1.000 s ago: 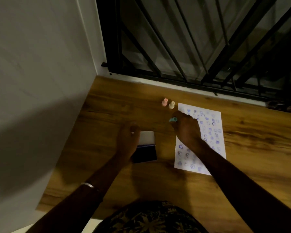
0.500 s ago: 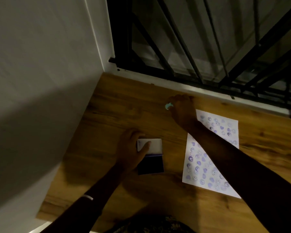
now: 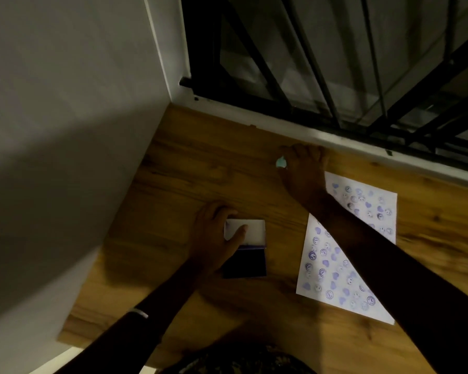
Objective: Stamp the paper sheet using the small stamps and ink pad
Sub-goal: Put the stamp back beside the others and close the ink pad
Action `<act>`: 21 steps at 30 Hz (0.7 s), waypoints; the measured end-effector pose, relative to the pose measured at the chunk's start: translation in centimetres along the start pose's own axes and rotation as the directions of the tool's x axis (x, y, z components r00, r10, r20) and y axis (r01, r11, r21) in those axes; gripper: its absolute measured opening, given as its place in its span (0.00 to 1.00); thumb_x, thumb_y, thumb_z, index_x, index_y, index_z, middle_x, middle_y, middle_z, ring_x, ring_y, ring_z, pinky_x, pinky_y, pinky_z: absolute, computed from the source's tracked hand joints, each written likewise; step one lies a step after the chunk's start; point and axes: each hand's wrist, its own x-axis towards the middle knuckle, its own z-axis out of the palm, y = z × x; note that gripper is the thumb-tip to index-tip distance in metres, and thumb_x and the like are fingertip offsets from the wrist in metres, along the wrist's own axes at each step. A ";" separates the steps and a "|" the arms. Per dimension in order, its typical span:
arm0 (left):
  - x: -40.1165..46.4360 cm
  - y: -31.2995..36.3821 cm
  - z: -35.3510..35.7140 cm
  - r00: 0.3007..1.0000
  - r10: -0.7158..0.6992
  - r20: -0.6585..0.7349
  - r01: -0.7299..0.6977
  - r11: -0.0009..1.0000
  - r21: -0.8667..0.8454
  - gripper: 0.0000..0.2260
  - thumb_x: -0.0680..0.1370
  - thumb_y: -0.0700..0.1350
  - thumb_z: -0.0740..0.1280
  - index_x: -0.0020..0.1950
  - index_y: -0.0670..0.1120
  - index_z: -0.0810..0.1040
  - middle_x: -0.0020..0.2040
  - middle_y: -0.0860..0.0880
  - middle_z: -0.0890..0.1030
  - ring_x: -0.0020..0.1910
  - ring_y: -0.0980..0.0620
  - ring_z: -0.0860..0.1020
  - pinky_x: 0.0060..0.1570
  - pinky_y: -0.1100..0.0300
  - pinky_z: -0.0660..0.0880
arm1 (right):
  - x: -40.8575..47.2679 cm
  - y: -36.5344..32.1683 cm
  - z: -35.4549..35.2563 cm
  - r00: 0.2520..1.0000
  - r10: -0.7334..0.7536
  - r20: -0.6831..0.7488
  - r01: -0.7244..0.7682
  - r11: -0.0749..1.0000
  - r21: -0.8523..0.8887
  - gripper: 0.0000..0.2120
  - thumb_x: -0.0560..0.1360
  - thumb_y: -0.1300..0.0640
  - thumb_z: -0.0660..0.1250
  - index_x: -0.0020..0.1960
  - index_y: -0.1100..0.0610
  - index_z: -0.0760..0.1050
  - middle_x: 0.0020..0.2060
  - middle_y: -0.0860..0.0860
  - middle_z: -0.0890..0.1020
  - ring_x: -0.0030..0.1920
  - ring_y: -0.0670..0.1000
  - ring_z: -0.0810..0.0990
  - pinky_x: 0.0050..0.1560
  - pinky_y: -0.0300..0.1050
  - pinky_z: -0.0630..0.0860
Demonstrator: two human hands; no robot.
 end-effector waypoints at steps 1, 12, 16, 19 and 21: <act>0.0 0.0 0.0 1.000 -0.005 0.001 0.005 1.000 -0.009 0.18 0.74 0.60 0.64 0.55 0.49 0.77 0.55 0.50 0.76 0.56 0.51 0.73 0.56 0.56 0.68 | -0.7 -0.2 -0.4 0.998 0.014 -0.059 -0.011 0.999 0.039 0.19 0.72 0.55 0.68 0.62 0.56 0.74 0.58 0.58 0.78 0.60 0.63 0.72 0.65 0.64 0.59; 0.2 2.5 -2.5 0.945 -0.323 0.045 0.311 0.849 -0.426 0.07 0.80 0.47 0.63 0.54 0.49 0.78 0.48 0.52 0.79 0.48 0.54 0.77 0.46 0.62 0.70 | -14.6 -5.4 -0.7 0.978 0.137 0.158 -0.204 0.791 0.577 0.14 0.80 0.56 0.59 0.64 0.53 0.72 0.63 0.54 0.75 0.62 0.55 0.74 0.61 0.58 0.71; -0.7 3.3 -4.1 0.879 -0.467 0.094 0.463 0.791 -0.400 0.13 0.81 0.45 0.61 0.63 0.44 0.76 0.58 0.46 0.78 0.57 0.49 0.75 0.51 0.61 0.68 | -16.2 -6.6 -0.7 0.974 0.140 0.181 -0.221 0.771 0.598 0.16 0.78 0.56 0.61 0.65 0.52 0.70 0.61 0.53 0.77 0.60 0.53 0.75 0.59 0.57 0.74; -2.6 3.5 -4.1 0.883 -0.455 0.116 0.464 0.809 -0.361 0.15 0.81 0.46 0.60 0.66 0.43 0.73 0.63 0.44 0.77 0.61 0.44 0.75 0.55 0.56 0.71 | -16.7 -6.9 -0.7 0.968 0.164 0.191 -0.248 0.750 0.613 0.18 0.78 0.56 0.62 0.68 0.51 0.69 0.63 0.52 0.77 0.61 0.54 0.75 0.60 0.58 0.74; -3.3 3.7 -4.0 0.880 -0.453 0.142 0.471 0.796 -0.380 0.16 0.81 0.46 0.60 0.68 0.43 0.72 0.62 0.45 0.76 0.62 0.44 0.74 0.58 0.53 0.72 | -16.6 -7.0 -0.7 0.961 0.170 0.218 -0.271 0.727 0.631 0.19 0.79 0.56 0.62 0.69 0.51 0.68 0.64 0.52 0.76 0.63 0.54 0.74 0.63 0.54 0.72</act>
